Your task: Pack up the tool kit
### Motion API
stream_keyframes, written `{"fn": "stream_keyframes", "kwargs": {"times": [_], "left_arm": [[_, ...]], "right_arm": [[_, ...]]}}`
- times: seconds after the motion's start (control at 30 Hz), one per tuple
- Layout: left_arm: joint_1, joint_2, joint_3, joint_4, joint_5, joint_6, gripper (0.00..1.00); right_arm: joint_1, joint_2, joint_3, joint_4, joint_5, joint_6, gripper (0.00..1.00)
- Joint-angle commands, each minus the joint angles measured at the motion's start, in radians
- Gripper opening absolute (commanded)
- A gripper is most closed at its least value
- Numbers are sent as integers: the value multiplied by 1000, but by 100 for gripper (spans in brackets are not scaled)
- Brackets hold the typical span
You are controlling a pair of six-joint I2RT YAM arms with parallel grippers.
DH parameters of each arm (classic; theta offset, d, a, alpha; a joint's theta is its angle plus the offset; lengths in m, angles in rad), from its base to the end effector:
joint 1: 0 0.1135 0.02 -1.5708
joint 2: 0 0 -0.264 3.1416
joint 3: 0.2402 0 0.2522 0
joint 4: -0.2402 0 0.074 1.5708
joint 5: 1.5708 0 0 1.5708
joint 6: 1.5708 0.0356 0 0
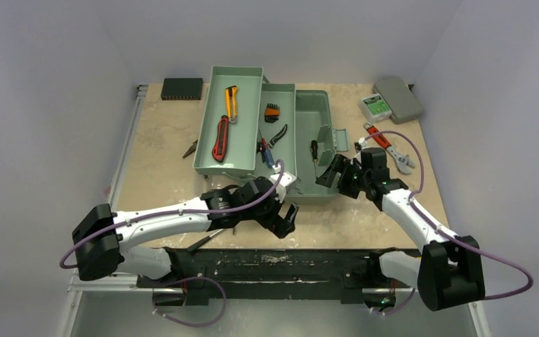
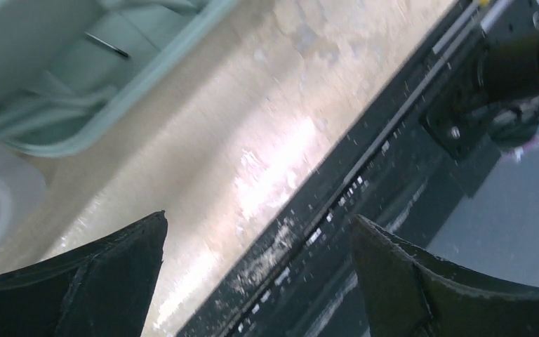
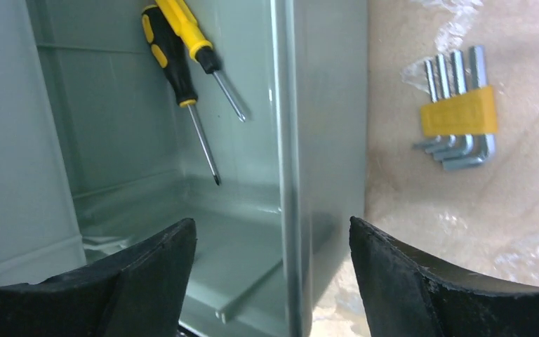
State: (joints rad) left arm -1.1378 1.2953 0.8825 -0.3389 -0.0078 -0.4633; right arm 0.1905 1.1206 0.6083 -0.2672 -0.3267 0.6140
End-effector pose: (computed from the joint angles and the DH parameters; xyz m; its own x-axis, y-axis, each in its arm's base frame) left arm 0.1164 -0.2511 0.2494 -0.6609 0.3647 -0.6559 0.6818 0.6570 -0.3217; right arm 0.2184 0.0538 0.2077 -0.7966 0.4021 -0.4514 0.0679 0.8015 0.5942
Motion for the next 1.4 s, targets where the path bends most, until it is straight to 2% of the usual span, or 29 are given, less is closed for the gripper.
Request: {"fn": "stream_keyframes", "kwargs": {"times": [0.0, 0.13, 0.23, 0.57, 0.63, 0.87, 1.1, 1.17, 1.23, 1.37], "left_arm": [[106, 31, -36, 164, -27, -68, 98], [199, 52, -50, 206, -33, -60, 98], [251, 67, -23, 188, -26, -61, 99], [378, 113, 41, 136, -69, -45, 99], [398, 121, 57, 135, -65, -36, 99], [416, 63, 49, 177, -29, 19, 99], [409, -39, 13, 162, 62, 37, 98], [395, -86, 4, 140, 69, 50, 98], [372, -135, 6, 110, 64, 67, 97], [297, -209, 8, 58, 51, 95, 97]], "right_arm": [[15, 61, 20, 169, -44, 45, 76], [33, 130, 75, 202, -14, 67, 67], [55, 207, 126, 233, -24, 76, 64], [145, 418, 314, 262, -33, 52, 64], [145, 428, 346, 241, -25, 35, 67], [109, 248, 374, 38, 156, -63, 88], [-69, 3, 257, -68, 216, -99, 91], [-91, -49, 214, -77, 270, -99, 88], [-102, -79, 171, -81, 333, -80, 80], [-125, -50, 97, -23, 349, -31, 53]]}}
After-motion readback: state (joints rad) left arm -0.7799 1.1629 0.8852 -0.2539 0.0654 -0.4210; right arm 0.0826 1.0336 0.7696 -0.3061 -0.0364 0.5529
